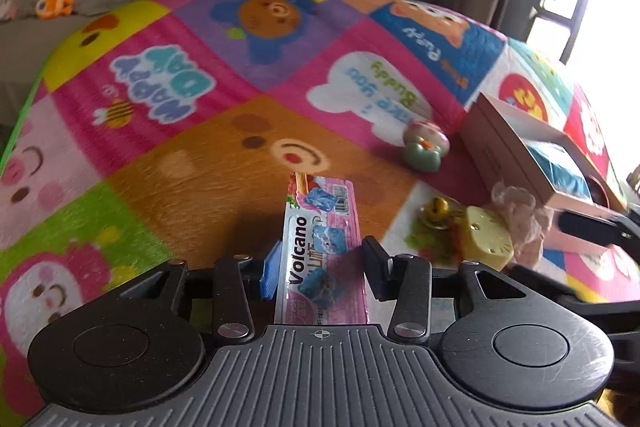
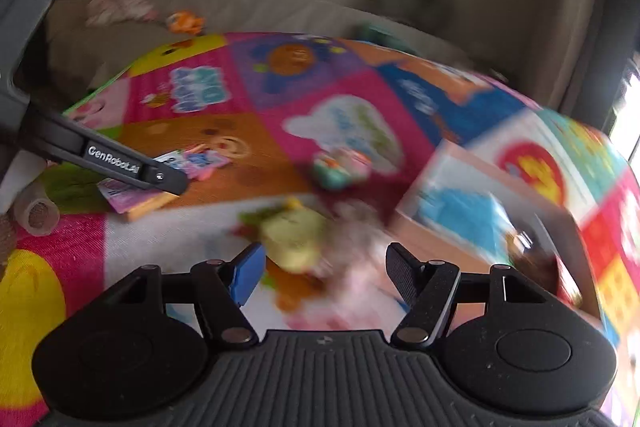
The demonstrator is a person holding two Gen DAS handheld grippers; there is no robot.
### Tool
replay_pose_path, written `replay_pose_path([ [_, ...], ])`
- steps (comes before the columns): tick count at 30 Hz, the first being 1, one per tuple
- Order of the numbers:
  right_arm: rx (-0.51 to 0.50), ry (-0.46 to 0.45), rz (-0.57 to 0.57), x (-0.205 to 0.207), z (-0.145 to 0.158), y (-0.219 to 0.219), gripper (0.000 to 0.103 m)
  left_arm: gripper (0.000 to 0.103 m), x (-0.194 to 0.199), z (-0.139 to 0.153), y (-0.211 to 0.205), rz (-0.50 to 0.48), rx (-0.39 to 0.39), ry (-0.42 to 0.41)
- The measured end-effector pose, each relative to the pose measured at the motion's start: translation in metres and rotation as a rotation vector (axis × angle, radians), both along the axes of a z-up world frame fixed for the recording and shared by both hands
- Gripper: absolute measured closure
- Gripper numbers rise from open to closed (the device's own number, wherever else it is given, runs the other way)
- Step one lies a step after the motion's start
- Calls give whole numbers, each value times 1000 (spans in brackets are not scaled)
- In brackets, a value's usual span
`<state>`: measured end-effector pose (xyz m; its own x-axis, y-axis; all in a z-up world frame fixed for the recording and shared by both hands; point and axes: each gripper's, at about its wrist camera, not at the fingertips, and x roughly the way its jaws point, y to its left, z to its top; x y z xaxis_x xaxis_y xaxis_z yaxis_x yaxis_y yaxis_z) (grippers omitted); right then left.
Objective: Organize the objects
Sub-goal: 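Grasp the pink Volcano packet with the left gripper while the right reaches for the yellow toy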
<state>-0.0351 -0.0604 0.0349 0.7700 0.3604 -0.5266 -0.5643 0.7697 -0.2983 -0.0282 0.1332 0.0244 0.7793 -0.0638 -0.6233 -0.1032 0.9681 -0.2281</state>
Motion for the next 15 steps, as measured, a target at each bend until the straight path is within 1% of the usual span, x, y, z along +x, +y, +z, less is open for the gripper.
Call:
replay_pose_path([
  [2, -41, -19, 11, 11, -4, 23, 37, 56, -3, -1, 5, -1, -11, -3],
  [5, -59, 21, -30, 41, -7, 45, 48, 56, -6, -3, 9, -9, -30, -11],
  [7, -44, 102, -71, 61, -9, 48, 67, 56, -8, -4, 10, -17, -41, -16],
  [8, -30, 144, -92, 66, -10, 43, 69, 56, -9, -5, 11, -20, -47, -18],
  [10, -2, 180, -86, 62, -9, 31, 70, 56, -10, -6, 11, -25, -51, -24],
  [13, 8, 196, -50, 36, -10, 7, 70, 56, -12, -6, 7, -42, -50, -28],
  [15, 14, 191, -43, 14, -10, -13, 70, 56, -12, -6, 0, -75, -61, -27],
])
